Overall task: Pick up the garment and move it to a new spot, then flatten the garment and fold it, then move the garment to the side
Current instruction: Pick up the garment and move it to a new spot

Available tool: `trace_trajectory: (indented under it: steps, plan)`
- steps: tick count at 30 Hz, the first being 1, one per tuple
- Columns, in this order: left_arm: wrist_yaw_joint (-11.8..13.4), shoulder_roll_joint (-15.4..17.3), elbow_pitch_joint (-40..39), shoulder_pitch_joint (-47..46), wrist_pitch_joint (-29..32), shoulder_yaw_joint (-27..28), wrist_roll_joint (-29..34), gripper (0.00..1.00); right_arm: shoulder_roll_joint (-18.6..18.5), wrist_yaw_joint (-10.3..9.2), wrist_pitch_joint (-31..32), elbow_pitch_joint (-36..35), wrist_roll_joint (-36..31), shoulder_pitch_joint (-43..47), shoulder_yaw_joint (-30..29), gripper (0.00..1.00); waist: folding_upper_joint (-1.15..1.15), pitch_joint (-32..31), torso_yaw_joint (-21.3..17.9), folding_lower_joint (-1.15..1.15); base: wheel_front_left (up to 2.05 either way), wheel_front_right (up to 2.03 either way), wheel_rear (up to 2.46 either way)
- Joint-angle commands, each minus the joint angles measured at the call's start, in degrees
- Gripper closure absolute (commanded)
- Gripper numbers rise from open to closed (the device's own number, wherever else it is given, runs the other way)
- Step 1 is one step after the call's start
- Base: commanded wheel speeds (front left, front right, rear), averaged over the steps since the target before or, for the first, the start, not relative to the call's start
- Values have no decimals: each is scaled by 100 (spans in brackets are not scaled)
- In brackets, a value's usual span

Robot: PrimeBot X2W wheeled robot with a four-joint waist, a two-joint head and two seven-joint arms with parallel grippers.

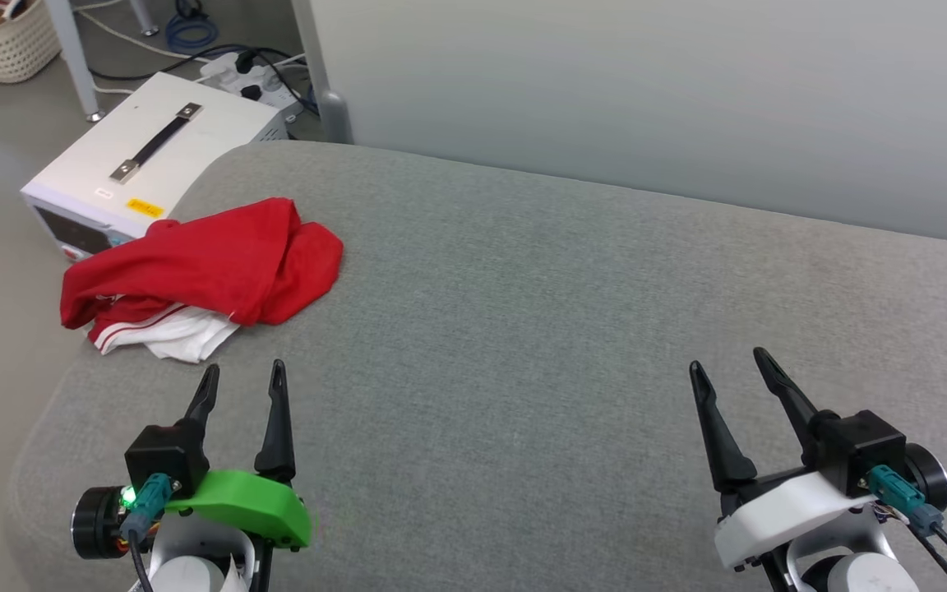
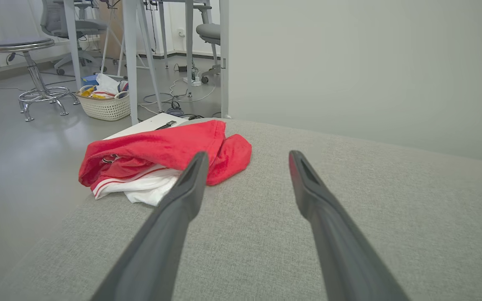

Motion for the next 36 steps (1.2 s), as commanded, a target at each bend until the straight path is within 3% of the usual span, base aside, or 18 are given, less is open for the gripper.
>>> trace_trajectory:
  steps: [1,22,36]
  plan:
    - [-45,-13,28,-94,-62,45,-55,0,-5,-4,-52,-1,-13,-110,54,0,0,54,325,0,0,0,0]
    - [-217,-19,242,-34,-332,456,-139,0,-6,-5,-262,104,210,-162,436,0,0,25,1576,0,0,0,0]
    - [-312,-24,407,-105,-500,567,-213,0,-6,-5,-329,83,280,-198,534,0,0,84,1900,0,0,0,0]
